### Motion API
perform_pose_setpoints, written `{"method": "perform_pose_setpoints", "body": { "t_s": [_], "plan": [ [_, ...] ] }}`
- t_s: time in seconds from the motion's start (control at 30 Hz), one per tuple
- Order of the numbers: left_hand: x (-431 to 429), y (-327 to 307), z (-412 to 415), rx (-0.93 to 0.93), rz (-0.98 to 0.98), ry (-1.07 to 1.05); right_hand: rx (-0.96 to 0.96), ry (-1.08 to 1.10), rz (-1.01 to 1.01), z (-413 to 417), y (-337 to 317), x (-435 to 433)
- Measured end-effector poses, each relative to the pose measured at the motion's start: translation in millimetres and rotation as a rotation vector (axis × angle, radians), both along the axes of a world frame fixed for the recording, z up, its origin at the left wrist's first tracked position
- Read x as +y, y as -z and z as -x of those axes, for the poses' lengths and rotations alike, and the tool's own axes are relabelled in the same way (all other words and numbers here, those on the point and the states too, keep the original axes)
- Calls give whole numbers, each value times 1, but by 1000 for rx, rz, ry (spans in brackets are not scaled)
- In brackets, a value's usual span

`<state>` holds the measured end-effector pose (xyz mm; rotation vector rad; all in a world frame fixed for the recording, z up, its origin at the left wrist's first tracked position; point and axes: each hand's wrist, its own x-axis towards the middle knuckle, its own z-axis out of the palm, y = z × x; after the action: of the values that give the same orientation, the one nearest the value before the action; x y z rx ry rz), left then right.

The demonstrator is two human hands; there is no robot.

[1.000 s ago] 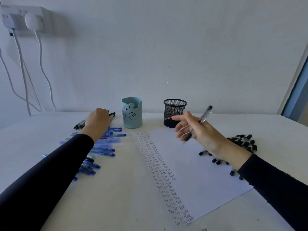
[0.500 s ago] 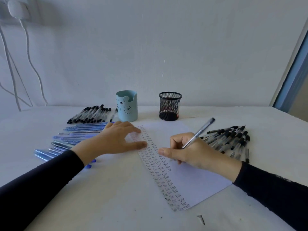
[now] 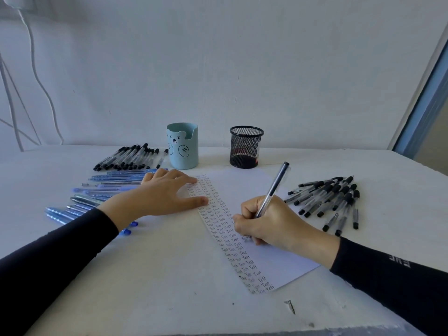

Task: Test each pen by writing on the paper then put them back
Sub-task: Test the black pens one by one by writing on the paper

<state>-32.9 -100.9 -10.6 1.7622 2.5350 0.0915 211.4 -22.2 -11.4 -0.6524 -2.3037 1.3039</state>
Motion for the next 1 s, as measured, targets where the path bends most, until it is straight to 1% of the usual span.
{"method": "perform_pose_setpoints", "body": {
  "t_s": [0.1,0.27,0.53,0.67,0.87,1.0],
  "plan": [
    [0,-1,-1,1,6,-4,-5,-11,22,0,0,-2],
    [-1,-2,-1,-5,16,5,-9,2,0,-1,-2,-2],
    [1,-2,-1,-1,17,1,-34,-5,51,-2,-6,-5],
    [2,-2,-1,0,15,6,-28,0,26,-3,-5,-4],
    [6,1,-2,-12,-21,92,-35,-12,30,-3,-5,-3],
    [5,-2,-3,-45,-2,92,-28,-7,14,-3,-5,-2]
  ]
}}
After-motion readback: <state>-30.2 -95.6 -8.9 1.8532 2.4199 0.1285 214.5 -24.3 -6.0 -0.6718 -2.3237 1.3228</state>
